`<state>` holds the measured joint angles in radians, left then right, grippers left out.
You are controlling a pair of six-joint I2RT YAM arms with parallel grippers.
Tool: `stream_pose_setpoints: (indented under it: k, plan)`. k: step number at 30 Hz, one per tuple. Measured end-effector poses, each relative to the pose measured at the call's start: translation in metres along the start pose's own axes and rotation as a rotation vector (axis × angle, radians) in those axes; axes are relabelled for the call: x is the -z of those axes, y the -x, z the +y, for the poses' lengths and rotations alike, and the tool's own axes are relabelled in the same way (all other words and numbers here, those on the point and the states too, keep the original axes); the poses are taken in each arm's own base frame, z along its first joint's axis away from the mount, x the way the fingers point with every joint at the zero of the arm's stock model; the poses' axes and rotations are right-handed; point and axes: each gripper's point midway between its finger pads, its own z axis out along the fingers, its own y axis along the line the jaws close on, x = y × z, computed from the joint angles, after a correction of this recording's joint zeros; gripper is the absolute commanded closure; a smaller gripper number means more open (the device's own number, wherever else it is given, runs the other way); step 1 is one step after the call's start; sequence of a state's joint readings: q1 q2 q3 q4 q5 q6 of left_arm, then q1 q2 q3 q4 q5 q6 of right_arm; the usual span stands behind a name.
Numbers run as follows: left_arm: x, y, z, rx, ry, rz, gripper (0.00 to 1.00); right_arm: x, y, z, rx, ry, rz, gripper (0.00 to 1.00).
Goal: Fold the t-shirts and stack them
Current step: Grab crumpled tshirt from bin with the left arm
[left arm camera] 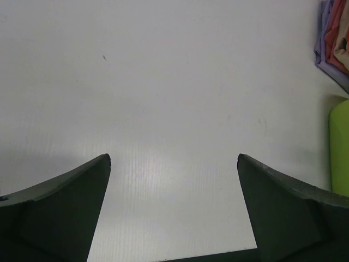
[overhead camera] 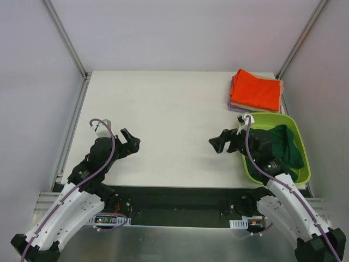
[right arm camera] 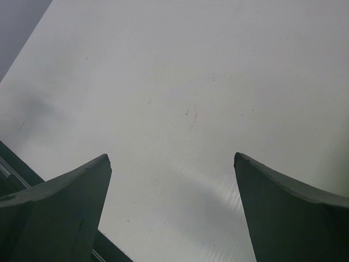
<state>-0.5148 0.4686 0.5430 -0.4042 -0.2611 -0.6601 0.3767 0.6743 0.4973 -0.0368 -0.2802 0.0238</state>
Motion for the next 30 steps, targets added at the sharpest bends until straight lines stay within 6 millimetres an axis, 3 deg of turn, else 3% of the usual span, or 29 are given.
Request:
stream_pose_setpoints:
  k: [6,11,15,18,21,25,30]
  plan:
    - [-0.004,-0.004,0.004,-0.008,0.027,0.017,0.01,-0.003,-0.004,0.000,-0.012,0.003,0.021,0.04]
    - [-0.007,-0.007,0.006,-0.013,0.043,0.032,0.01,-0.004,-0.006,-0.024,-0.049,-0.140,0.036,0.04]
    - [-0.009,-0.009,0.007,-0.011,0.053,0.042,0.01,0.007,0.005,-0.068,-0.131,-0.432,0.080,0.04]
    - [-0.010,-0.009,0.009,-0.005,0.061,0.038,0.01,0.029,0.030,-0.111,-0.230,-0.665,0.048,0.04]
    - [-0.011,-0.008,0.011,-0.002,0.077,0.029,0.01,0.058,0.034,-0.158,-0.342,-0.876,0.012,0.04]
    - [-0.013,-0.008,0.016,-0.005,0.099,0.023,0.01,0.094,0.005,-0.211,-0.484,-1.135,0.069,0.04]
    - [-0.014,-0.012,0.020,-0.010,0.112,0.029,0.01,0.110,-0.045,-0.249,-0.578,-1.317,0.250,0.04]
